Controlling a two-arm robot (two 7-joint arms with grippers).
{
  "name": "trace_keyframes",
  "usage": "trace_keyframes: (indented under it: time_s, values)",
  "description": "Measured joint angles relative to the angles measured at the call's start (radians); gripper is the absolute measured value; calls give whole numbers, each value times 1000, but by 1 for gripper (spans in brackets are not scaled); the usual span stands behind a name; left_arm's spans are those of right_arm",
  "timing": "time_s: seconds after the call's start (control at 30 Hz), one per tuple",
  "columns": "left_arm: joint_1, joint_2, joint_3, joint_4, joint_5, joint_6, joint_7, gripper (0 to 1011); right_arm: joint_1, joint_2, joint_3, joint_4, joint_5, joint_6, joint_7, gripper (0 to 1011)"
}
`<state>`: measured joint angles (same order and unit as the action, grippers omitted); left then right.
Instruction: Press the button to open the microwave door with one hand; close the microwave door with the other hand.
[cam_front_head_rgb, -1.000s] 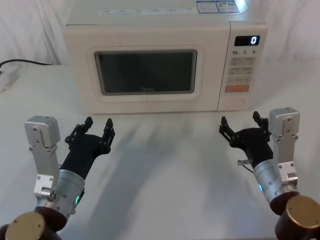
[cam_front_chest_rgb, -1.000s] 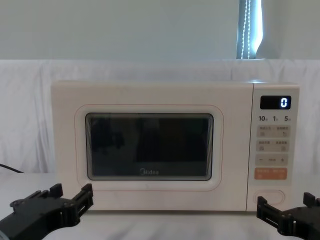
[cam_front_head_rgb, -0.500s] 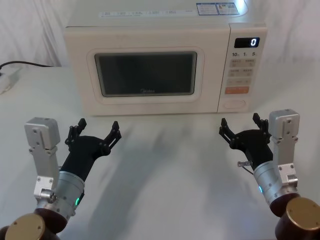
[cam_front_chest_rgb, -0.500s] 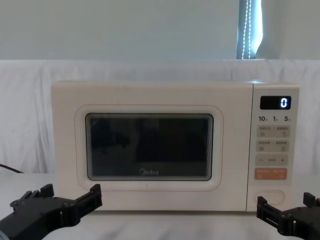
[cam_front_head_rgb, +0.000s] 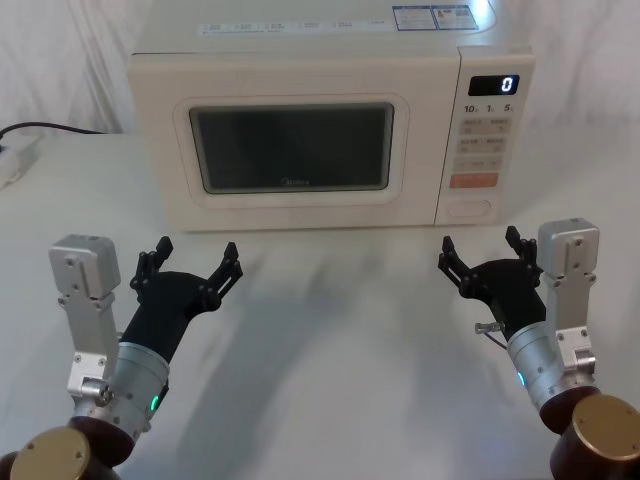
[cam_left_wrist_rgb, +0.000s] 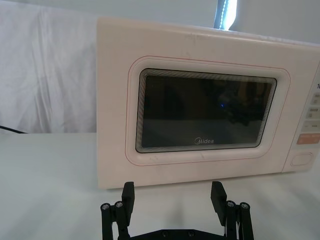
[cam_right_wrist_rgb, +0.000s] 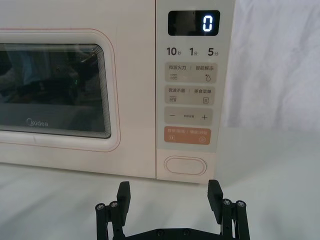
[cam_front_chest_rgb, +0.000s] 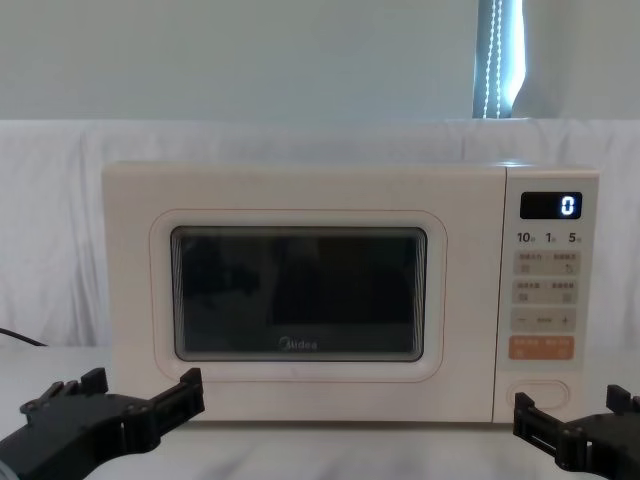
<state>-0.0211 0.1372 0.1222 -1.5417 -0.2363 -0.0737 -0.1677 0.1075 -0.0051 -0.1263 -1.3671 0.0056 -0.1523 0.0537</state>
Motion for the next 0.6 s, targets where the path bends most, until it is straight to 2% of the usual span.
trace_keyframes:
  time_s: [0.6]
  values:
    - [0,0,0,0,0,0,0,1001,0,0,0,0,0,0,0,1002]
